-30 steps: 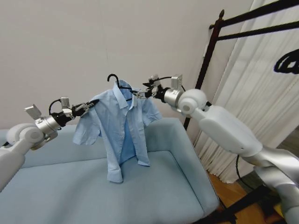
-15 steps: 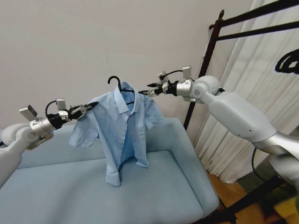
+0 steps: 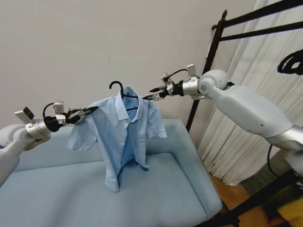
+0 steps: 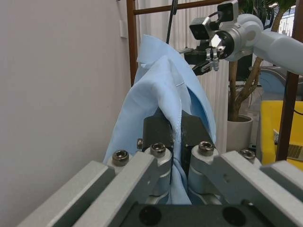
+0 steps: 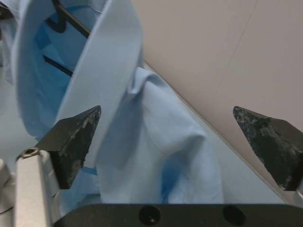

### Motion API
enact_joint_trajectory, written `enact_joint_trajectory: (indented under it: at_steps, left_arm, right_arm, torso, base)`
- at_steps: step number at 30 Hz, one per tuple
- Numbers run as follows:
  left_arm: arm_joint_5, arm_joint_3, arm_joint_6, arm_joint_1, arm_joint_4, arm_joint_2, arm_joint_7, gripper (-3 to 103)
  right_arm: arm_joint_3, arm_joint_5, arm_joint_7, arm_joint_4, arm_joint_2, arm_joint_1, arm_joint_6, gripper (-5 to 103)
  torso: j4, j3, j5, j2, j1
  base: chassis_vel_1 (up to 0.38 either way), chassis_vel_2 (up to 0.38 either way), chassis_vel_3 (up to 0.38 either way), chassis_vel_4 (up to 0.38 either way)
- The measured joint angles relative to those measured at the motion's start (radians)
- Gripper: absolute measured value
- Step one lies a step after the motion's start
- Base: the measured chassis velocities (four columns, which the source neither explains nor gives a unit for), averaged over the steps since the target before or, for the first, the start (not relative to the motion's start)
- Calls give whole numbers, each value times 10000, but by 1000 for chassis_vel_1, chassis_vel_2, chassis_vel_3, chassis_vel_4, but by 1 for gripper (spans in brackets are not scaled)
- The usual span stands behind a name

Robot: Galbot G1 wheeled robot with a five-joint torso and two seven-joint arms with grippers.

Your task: Pick up the clothes from the sofa and hang them on the clothes hanger.

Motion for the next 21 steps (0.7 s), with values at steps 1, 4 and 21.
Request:
enact_joint_trajectory:
  at_steps: [1, 4, 21]
  left_arm:
    - [1, -1, -7, 0, 0, 0, 54, 3]
    - [1, -28, -14, 19, 0, 0, 133, 3]
    - [-10, 41, -75, 11, -1, -46, 238, 3]
  right_arm:
    - [-51, -78, -28, -140, 58, 42, 12, 89]
    - [-82, -210, -52, -346, 159, 62, 64, 86]
    - [-336, -6, -12, -246, 396, 93, 199, 83]
  torso:
    - [0, 0, 0, 0, 0]
    - [1, 0, 0, 0, 0]
    - [1, 0, 0, 0, -1]
  base:
    - [0, 0, 0, 0]
    - [0, 0, 0, 0]
    - [0, 0, 0, 0]
